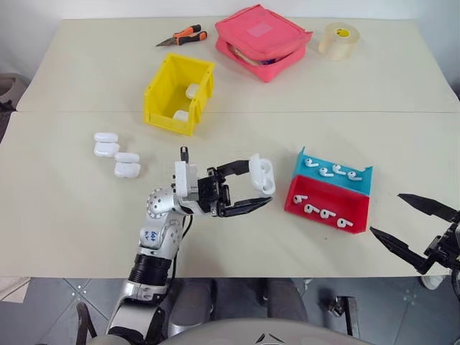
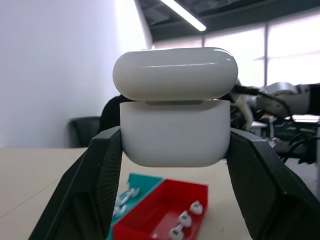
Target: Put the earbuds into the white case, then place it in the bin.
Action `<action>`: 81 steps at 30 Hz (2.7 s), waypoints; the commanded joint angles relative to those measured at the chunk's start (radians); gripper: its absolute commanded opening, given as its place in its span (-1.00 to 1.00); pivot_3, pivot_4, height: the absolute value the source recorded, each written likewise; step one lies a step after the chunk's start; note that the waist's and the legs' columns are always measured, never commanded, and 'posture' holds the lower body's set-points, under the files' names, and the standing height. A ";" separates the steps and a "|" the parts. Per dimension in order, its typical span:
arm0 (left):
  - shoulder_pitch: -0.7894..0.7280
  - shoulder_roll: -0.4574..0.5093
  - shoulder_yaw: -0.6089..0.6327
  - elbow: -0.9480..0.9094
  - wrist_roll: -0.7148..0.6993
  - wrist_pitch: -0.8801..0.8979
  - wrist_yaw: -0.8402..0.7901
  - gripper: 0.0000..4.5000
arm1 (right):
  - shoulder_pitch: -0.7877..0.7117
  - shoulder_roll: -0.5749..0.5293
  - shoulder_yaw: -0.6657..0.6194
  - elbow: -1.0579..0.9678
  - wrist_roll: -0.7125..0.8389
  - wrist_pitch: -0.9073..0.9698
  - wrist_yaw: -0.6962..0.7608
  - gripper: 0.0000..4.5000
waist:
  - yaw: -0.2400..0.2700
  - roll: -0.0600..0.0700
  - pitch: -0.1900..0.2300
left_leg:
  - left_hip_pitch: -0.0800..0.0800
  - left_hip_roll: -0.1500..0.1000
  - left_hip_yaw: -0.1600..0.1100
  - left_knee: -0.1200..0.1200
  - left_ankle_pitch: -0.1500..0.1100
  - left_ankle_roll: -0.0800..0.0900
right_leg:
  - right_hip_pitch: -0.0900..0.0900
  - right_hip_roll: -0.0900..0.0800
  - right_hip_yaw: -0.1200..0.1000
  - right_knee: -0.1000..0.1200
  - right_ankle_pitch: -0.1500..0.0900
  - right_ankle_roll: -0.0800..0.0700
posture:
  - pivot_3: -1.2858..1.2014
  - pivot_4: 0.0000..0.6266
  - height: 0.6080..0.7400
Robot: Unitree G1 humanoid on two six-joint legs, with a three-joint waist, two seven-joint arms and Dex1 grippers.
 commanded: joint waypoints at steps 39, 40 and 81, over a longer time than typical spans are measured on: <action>0.057 0.021 -0.053 -0.096 -0.004 0.002 0.079 0.23 | -0.428 -0.552 0.603 -0.171 -0.160 0.699 -0.139 0.02 | 0.023 -0.001 0.000 | -0.003 -0.001 -0.005 0.002 -0.001 0.001 | -0.001 -0.002 -0.002 -0.002 0.001 0.000 | 0.03 -0.52 1.00; 0.056 0.021 -0.053 -0.096 -0.005 0.003 0.078 0.23 | -0.428 -0.550 0.604 -0.172 -0.161 0.699 -0.139 0.02 | 0.023 -0.001 0.000 | -0.003 -0.001 -0.005 0.002 -0.001 0.001 | -0.001 -0.002 -0.002 -0.002 0.001 0.000 | 0.03 -0.52 1.00; -0.049 0.064 -0.022 0.013 -0.046 0.074 -0.038 0.23 | -0.378 0.072 0.177 -0.313 0.293 0.424 -0.162 -0.67 | 0.020 -0.004 -0.001 | -0.001 -0.001 -0.004 0.003 -0.001 0.001 | 0.003 -0.001 -0.004 -0.002 0.001 0.001 | 0.03 -0.52 1.00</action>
